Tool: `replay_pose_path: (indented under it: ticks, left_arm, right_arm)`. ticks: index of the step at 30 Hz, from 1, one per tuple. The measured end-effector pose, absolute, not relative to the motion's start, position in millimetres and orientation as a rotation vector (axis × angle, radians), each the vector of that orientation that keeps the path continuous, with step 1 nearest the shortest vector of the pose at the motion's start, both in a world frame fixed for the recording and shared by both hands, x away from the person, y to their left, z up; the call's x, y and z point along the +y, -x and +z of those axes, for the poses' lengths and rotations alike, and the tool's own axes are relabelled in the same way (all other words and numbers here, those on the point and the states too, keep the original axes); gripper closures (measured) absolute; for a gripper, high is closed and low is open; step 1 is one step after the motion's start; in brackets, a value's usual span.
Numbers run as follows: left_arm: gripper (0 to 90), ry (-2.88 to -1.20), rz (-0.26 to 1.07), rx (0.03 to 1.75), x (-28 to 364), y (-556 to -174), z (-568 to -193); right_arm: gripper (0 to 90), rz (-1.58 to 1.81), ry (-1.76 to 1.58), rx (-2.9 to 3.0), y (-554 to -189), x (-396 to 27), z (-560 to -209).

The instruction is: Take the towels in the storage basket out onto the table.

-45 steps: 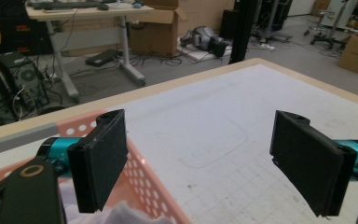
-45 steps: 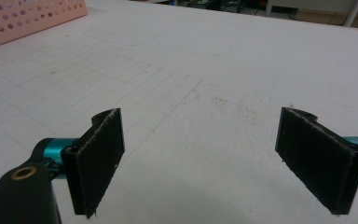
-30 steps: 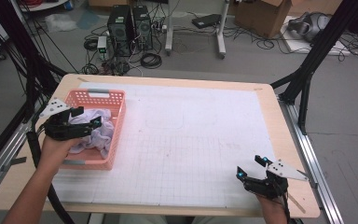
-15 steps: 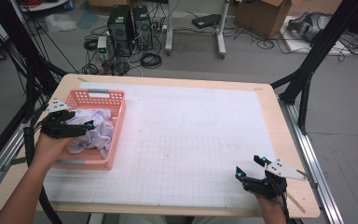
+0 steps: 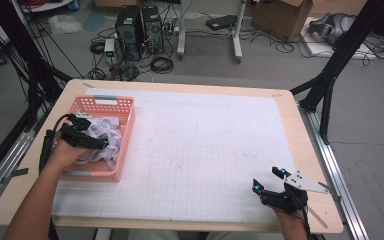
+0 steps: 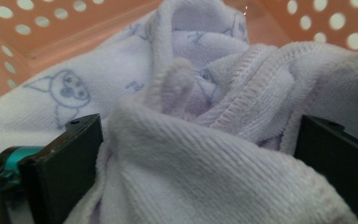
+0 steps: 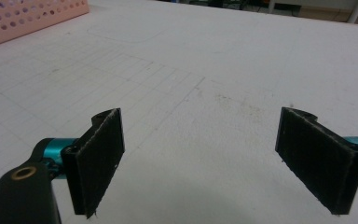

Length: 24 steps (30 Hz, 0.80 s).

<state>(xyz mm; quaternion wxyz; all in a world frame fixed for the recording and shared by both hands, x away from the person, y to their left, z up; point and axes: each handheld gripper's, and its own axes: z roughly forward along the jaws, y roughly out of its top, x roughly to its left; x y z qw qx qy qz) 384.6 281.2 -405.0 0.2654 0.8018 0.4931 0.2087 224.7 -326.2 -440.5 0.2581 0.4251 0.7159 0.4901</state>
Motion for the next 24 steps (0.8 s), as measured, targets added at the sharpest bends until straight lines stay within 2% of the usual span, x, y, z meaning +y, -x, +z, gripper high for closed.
replay_pose_path:
  ticks: [9, 13, 18, 24]
  left_arm:
    - [3.6, -2.242, 0.659, 1.315, 271.3, -397.2, -421.0]
    - [17.5, -2.242, 0.646, 1.299, 272.8, -396.8, -419.7]
    - [44.7, -2.24, 0.672, 1.284, 274.0, -393.9, -415.9]
    - [58.3, -2.184, 0.662, 1.264, 279.4, -389.4, -408.5]
  right_arm:
    - [13.9, 1.32, -1.16, 1.95, -223.7, -326.0, -441.5]
    - [13.9, 1.314, -1.16, 1.95, -222.9, -327.2, -441.3]
    - [14.0, 1.312, -1.17, 1.944, -222.5, -328.7, -440.9]
    - [14.0, 1.323, -1.173, 1.933, -223.0, -329.7, -440.5]
